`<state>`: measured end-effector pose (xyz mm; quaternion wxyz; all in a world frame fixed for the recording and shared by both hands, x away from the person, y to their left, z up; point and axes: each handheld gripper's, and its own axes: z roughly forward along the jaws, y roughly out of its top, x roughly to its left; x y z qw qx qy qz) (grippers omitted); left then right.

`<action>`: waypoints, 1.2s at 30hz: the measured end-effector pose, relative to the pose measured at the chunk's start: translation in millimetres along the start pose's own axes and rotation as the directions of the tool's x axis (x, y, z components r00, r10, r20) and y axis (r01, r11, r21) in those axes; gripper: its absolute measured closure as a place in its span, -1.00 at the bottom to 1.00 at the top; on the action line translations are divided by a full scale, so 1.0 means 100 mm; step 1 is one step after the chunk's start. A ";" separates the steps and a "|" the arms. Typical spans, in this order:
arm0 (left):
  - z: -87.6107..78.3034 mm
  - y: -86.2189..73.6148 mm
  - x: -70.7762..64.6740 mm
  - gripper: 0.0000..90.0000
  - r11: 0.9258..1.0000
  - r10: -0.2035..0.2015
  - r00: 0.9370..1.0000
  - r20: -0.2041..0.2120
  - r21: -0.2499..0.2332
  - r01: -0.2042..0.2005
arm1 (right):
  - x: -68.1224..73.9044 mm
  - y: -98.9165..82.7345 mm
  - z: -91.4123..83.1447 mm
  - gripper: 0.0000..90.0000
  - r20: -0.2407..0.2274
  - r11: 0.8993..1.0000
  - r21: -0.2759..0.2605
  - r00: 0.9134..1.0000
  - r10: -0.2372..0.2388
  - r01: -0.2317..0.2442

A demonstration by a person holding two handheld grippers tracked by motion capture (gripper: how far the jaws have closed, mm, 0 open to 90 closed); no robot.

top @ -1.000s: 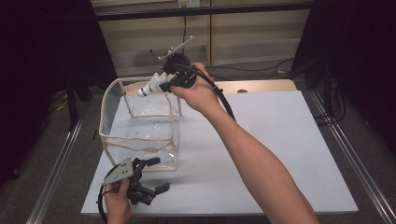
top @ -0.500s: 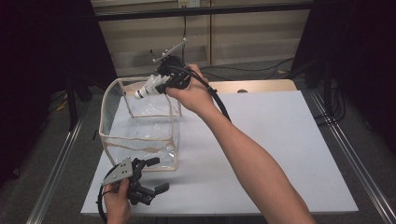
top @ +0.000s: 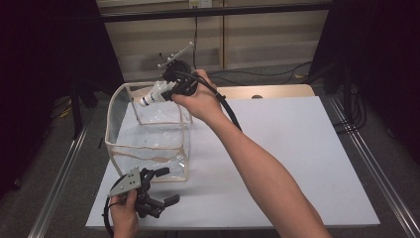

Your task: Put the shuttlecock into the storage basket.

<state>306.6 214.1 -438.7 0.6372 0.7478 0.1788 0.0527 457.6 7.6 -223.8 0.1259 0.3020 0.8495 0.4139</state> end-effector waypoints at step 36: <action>0.00 0.00 -0.01 -0.94 1.000 -0.001 1.000 0.003 -0.004 0.001 | 0.07 0.05 0.33 0.97 0.011 0.999 0.024 0.999 0.031 -0.032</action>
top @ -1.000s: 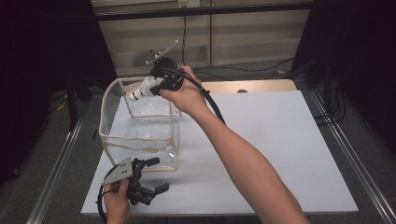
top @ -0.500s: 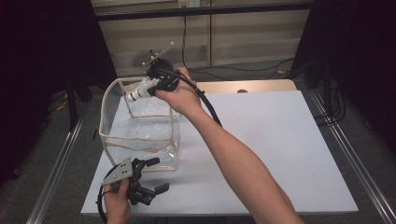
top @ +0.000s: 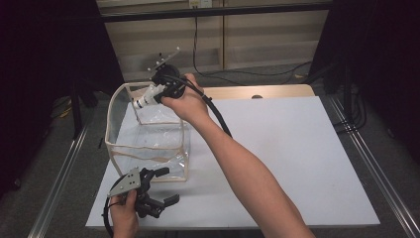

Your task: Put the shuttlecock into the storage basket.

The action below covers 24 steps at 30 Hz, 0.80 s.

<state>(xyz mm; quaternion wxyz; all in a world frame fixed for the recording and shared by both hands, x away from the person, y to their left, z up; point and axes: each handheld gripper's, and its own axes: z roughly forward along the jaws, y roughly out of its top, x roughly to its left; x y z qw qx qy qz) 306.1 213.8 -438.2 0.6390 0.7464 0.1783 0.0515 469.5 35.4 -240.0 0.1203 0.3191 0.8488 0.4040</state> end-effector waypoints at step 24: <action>0.01 0.00 0.00 -0.94 1.000 0.002 1.000 0.002 0.003 -0.002 | 0.04 0.06 0.16 0.97 0.003 1.000 0.007 1.000 0.028 -0.028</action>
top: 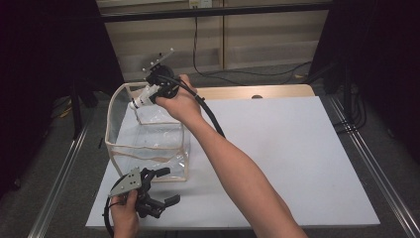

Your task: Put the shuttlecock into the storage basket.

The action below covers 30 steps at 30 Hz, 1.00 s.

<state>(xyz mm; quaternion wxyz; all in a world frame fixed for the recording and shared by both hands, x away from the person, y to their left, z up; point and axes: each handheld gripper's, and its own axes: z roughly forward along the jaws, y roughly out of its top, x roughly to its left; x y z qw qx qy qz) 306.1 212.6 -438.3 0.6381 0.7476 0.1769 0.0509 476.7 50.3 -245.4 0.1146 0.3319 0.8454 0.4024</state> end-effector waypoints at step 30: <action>0.01 -0.01 0.01 -0.94 1.000 -0.004 1.000 0.004 0.004 0.004 | 0.11 0.05 0.24 0.97 -0.011 1.000 0.023 1.000 0.001 -0.001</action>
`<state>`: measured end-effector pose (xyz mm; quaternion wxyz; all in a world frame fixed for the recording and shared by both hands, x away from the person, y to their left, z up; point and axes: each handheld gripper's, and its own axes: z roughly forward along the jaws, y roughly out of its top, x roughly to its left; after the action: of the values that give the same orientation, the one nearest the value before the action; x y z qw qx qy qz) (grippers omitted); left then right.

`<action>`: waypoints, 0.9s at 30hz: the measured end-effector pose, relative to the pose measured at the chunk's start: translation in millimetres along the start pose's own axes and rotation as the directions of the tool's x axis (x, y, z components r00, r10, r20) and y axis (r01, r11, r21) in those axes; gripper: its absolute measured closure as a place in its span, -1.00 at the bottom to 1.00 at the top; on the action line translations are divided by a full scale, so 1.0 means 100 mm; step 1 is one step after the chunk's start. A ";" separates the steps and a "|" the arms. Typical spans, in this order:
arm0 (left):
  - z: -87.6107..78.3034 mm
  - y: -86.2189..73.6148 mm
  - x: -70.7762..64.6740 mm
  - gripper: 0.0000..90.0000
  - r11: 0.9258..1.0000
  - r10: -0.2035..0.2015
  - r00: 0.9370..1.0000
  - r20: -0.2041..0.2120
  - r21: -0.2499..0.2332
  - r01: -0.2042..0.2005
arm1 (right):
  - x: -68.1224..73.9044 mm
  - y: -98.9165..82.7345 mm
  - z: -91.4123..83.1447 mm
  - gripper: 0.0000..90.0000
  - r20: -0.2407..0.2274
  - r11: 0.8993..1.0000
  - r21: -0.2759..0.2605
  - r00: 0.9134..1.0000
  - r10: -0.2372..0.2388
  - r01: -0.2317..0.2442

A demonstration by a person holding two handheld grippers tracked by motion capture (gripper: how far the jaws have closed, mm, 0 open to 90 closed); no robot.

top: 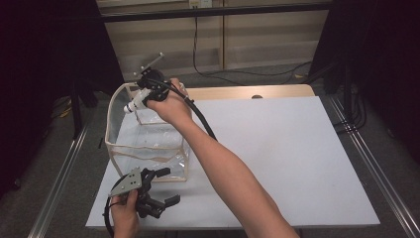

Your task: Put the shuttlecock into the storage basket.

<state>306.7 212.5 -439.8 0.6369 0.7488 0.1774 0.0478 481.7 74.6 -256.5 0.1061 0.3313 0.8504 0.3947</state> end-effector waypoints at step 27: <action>-0.01 0.00 0.01 -0.94 1.000 0.000 1.000 -0.001 -0.005 0.000 | 0.03 -0.02 0.19 0.97 -0.006 0.999 0.024 1.000 0.028 -0.028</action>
<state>307.1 214.0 -439.7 0.6385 0.7473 0.1775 0.0487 487.0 87.3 -270.7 0.0941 0.3433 0.8506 0.3871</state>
